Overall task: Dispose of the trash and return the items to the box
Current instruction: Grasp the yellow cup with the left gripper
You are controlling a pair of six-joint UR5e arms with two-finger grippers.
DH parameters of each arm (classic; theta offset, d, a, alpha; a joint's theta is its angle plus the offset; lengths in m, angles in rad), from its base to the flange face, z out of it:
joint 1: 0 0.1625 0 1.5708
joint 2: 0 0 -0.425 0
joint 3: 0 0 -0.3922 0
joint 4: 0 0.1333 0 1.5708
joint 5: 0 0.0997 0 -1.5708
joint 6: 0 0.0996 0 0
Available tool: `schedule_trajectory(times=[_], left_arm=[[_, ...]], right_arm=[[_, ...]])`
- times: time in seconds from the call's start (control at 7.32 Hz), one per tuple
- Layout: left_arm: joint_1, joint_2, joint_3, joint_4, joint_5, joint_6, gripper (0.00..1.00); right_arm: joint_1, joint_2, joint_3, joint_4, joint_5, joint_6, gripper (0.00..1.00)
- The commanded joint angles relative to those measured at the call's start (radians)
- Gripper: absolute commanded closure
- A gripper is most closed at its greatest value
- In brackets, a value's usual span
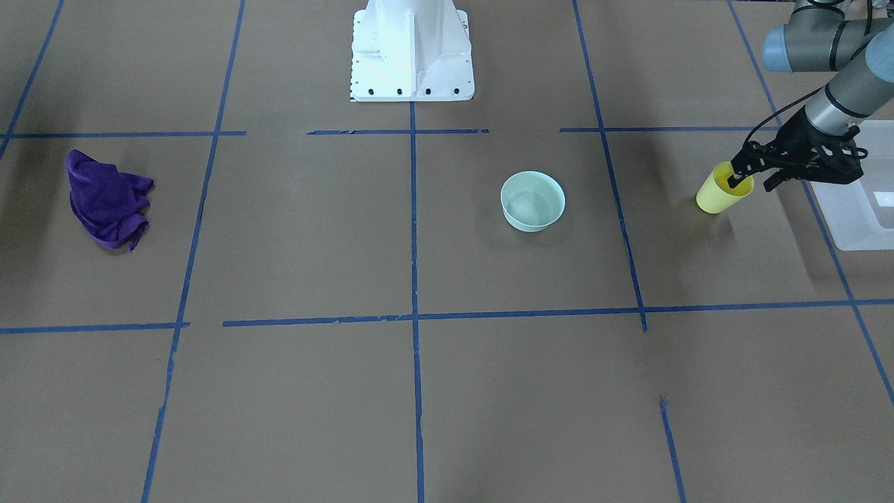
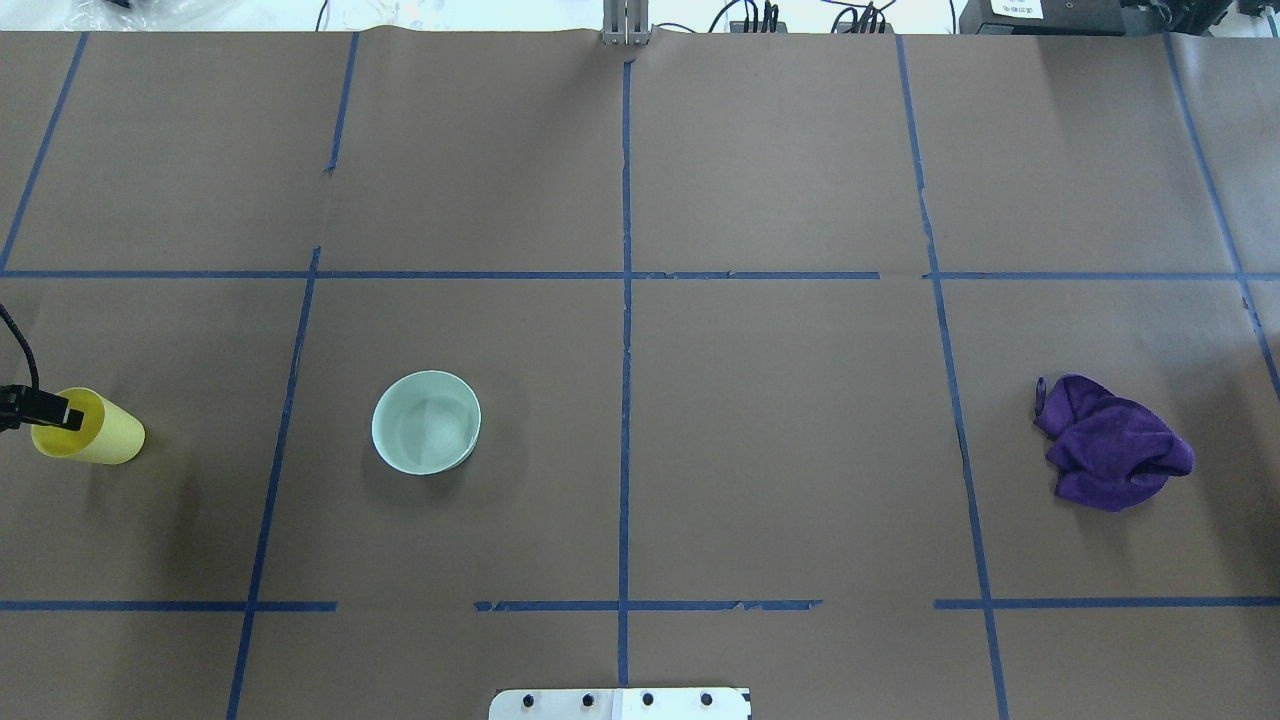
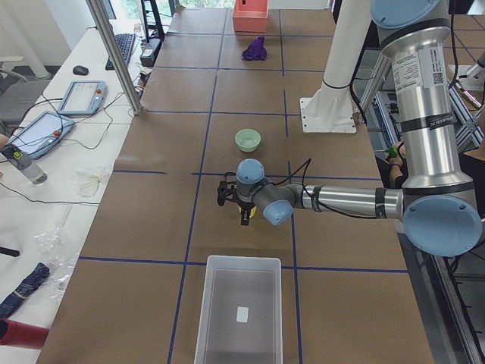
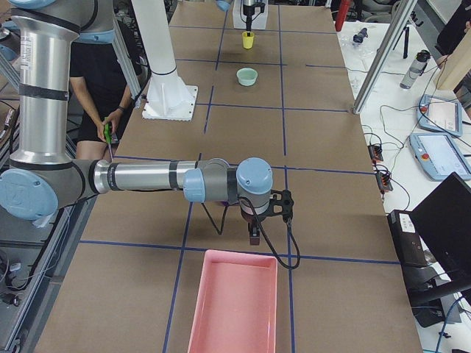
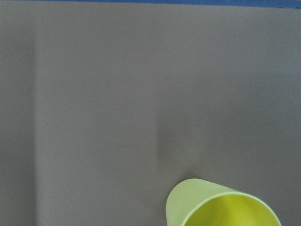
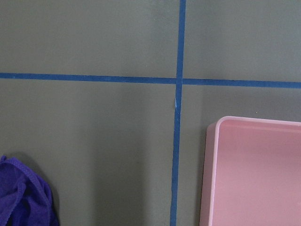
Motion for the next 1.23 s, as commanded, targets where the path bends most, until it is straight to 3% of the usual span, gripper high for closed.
schedule_trajectory(times=[0.0,0.14,0.27,0.55,0.82,1.09], left_arm=[[0.017,-0.02,0.014,0.002,0.01,-0.003,0.5],[0.023,-0.021,0.02,0.002,0.01,-0.003,0.83],[0.023,-0.024,0.023,0.002,0.012,-0.001,1.0],[0.012,-0.011,-0.007,0.003,0.026,0.0,1.0],[-0.033,0.027,-0.107,0.02,0.012,0.008,1.0],[-0.105,0.015,-0.162,0.15,0.01,0.11,1.0]], right_arm=[[0.0,-0.001,0.008,0.0,0.015,-0.001,0.0],[0.003,-0.001,0.008,0.001,0.018,-0.002,0.0],[0.003,-0.001,0.008,0.002,0.018,-0.002,0.0],[0.003,-0.001,0.019,0.002,0.018,-0.002,0.0],[0.003,-0.001,0.033,0.0,0.004,-0.003,0.0],[0.002,0.017,0.039,0.002,0.013,0.012,0.0]])
